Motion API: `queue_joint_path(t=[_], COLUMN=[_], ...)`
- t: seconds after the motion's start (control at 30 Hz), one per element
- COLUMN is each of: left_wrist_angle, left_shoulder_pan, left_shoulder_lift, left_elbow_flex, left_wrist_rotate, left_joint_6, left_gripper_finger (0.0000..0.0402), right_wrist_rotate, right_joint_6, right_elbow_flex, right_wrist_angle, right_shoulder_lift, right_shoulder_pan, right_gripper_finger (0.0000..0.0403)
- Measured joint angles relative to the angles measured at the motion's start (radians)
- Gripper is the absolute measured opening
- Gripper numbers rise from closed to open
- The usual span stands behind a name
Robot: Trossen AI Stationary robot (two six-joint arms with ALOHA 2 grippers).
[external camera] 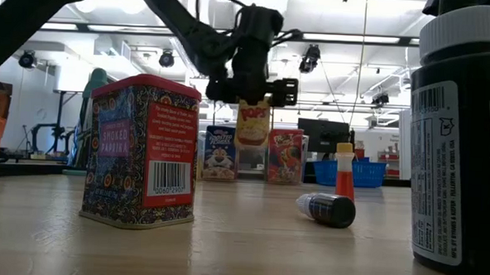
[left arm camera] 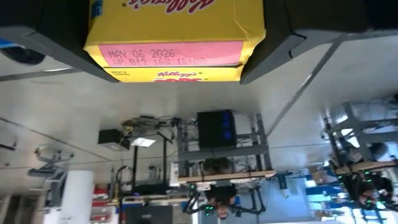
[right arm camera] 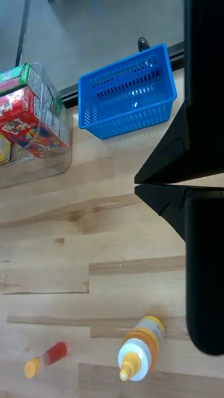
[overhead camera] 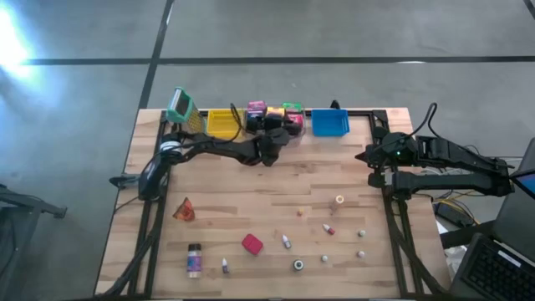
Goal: Pick & Place Kitchen Items
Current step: Put the yellow cereal box into the transparent bin
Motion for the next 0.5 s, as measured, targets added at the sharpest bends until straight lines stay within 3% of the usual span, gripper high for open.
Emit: queue_joint_path(t=[0.17, 0.5], left_wrist_angle=[0.097, 0.097], left_shoulder_pan=[0.01, 0.014], left_shoulder_lift=[0.0, 0.0], left_elbow_flex=[-0.05, -0.076], left_wrist_rotate=[0.073, 0.082], left_joint_6=[0.028, 0.028], left_gripper_finger=[0.0326, 0.0326], right_wrist_rotate=[0.0, 0.0], right_joint_6=[0.0, 0.0], right_elbow_flex=[0.0, 0.0], right_wrist_angle=[0.0, 0.0], right_shoulder_lift=[0.0, 0.0], right_shoulder_pan=[0.0, 0.0], right_gripper_finger=[0.0008, 0.0008])
